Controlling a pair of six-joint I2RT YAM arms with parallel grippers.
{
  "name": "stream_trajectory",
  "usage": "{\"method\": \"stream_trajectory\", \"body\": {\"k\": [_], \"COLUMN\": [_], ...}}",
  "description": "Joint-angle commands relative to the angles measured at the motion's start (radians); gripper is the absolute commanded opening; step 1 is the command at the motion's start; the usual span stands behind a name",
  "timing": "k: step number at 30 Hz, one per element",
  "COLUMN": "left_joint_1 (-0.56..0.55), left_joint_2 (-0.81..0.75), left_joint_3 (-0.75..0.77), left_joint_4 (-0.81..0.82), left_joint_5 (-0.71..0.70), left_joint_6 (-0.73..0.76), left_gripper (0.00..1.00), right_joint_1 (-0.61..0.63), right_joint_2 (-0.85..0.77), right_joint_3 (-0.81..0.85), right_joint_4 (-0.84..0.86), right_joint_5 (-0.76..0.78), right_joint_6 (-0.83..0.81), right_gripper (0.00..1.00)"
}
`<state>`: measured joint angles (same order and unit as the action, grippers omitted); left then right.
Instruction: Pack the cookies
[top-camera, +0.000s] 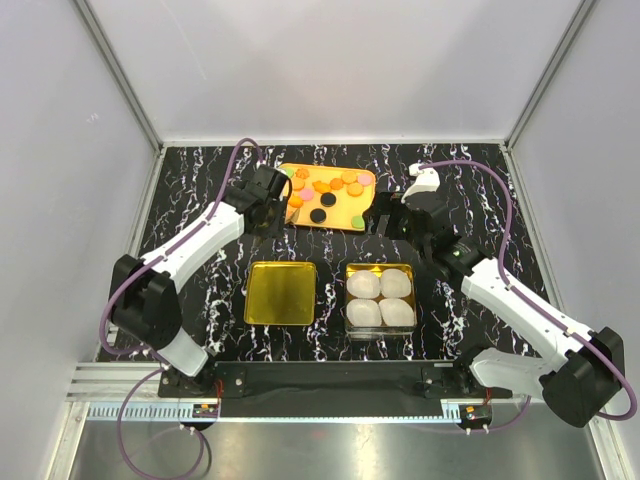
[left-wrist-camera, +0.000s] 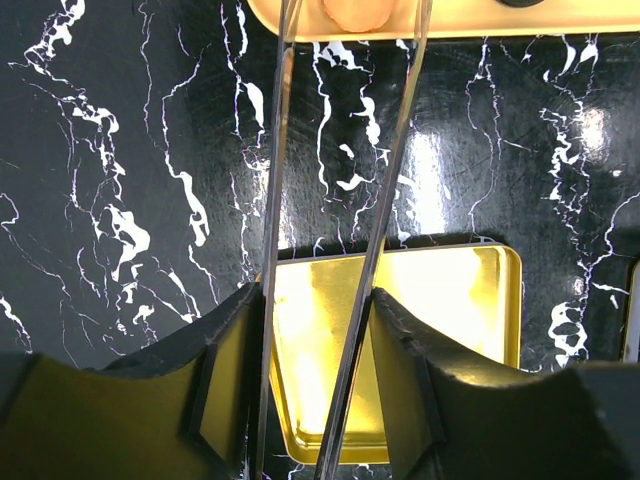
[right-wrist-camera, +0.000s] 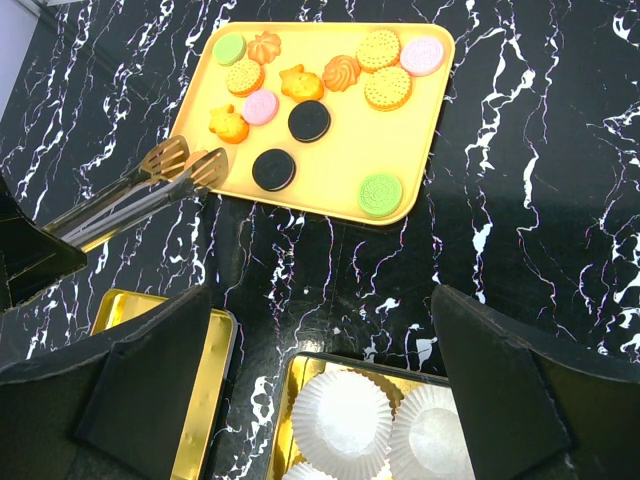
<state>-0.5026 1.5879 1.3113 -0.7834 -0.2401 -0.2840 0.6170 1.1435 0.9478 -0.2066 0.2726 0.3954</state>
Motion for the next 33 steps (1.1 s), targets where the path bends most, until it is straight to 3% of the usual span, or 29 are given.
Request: {"method": "stream_trajectory", "body": {"k": [1,14,33], "left_joint_1": [-0.002,-0.002,-0.002], "left_joint_2": [-0.008,-0.006,-0.048], "left_joint_3": [-0.001,0.009,0.143], "left_joint_4": [0.042,0.044,-0.033], "left_joint_5": [-0.027,-0.018,-0.018], "left_joint_6": [0.014,0.019,0.049], "left_gripper": [0.48,0.41,0.38], "right_joint_1": [0.0,0.001,0.001], "right_joint_2": [-0.028,-0.028,-0.025], "right_joint_3": [-0.003,-0.004,-0.003], "right_joint_4": [0.038,0.038,0.039], "right_joint_5": [0.03,0.027,0.034], "right_joint_6": [-0.02,-0.021,-0.021], "right_gripper": [1.0,1.0,1.0]}}
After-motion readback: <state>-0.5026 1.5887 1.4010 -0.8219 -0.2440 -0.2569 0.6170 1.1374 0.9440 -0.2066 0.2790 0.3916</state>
